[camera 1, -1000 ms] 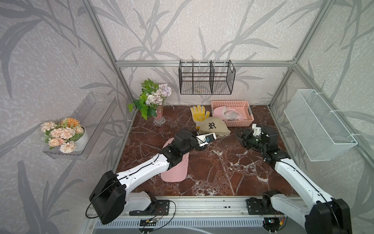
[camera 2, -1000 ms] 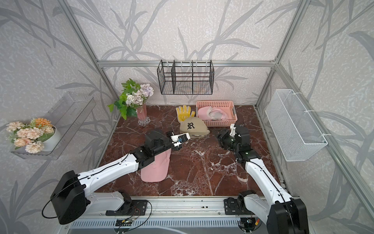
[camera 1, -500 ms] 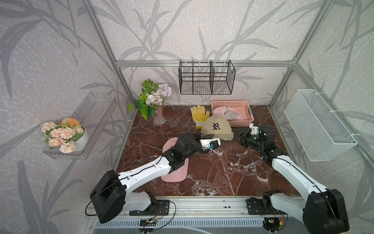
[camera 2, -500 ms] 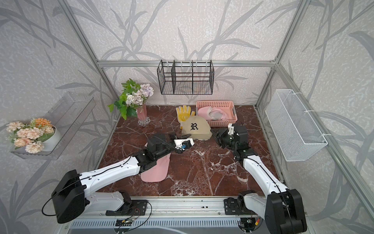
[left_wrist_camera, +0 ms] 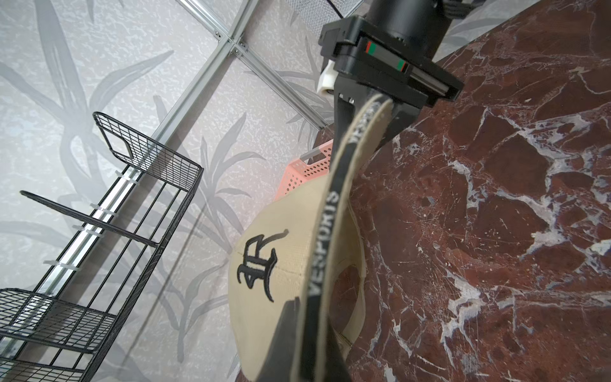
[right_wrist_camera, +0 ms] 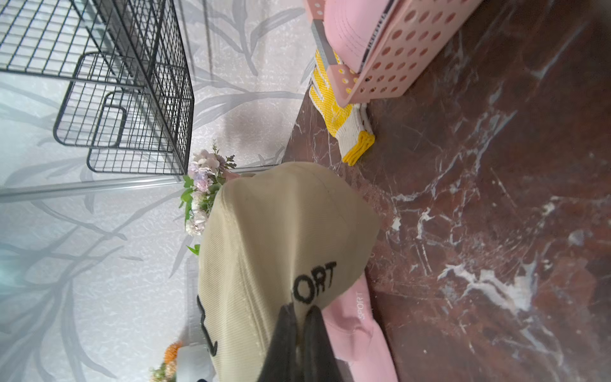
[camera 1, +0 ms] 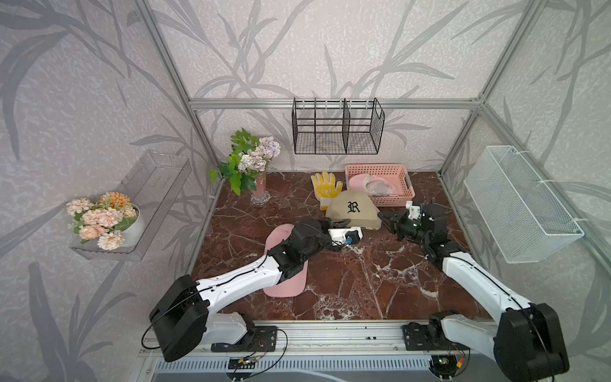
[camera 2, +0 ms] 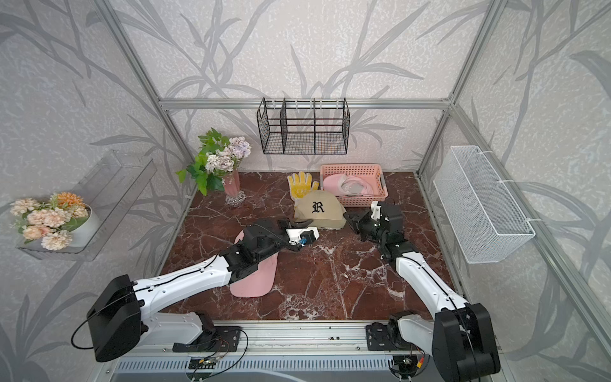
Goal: Turn the baseball cap inside out
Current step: Place the baseball cap at the center of the board.
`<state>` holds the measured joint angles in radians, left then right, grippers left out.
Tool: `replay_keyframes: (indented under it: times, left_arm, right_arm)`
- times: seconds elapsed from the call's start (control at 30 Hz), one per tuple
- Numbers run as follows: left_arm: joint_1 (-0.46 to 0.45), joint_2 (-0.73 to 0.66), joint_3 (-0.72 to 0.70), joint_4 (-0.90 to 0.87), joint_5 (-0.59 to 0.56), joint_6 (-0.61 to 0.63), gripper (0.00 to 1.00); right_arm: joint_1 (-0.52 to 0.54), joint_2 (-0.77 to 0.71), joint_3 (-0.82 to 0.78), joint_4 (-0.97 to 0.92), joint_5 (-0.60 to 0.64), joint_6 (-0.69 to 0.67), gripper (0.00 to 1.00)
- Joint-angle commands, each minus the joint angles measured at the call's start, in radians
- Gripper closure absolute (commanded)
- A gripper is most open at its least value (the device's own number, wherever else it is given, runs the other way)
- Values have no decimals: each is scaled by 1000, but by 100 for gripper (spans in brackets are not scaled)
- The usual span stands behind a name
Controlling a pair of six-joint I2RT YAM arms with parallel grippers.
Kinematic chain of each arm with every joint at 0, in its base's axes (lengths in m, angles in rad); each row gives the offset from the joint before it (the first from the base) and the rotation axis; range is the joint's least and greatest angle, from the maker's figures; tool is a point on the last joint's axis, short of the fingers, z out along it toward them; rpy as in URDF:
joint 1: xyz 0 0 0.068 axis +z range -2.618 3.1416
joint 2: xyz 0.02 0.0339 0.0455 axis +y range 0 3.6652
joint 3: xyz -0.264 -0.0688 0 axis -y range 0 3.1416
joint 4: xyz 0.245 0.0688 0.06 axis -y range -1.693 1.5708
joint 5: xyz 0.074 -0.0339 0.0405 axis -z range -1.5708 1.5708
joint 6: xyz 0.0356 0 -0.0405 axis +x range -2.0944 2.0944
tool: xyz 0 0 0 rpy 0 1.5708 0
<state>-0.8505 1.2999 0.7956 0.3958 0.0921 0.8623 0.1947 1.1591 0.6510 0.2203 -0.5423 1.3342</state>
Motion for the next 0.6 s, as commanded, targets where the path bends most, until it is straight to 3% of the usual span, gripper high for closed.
replay_keyframes:
  times: [0.0,0.13,0.23,0.37,0.5,0.57]
  left_arm:
    - [-13,-36,-8,17,25,11,70]
    - [-13,-121,-20,-79,66,-59,44]
    - [-12,-206,-60,-120,108,-130,32]
    - [-12,-357,-175,-49,131,-272,16]
    - [-7,-471,-262,80,-19,-485,7]
    - [-5,-492,-264,84,-95,-571,7]
  right_arm:
    - [12,-1,-9,28,-4,-42,100]
    - [15,-14,-25,94,25,-107,100]
    - [44,-38,-13,69,52,-246,100]
    - [71,-43,-21,112,28,-370,100]
    - [106,-2,-43,230,-19,-456,100]
    - [133,33,-45,300,-44,-503,100]
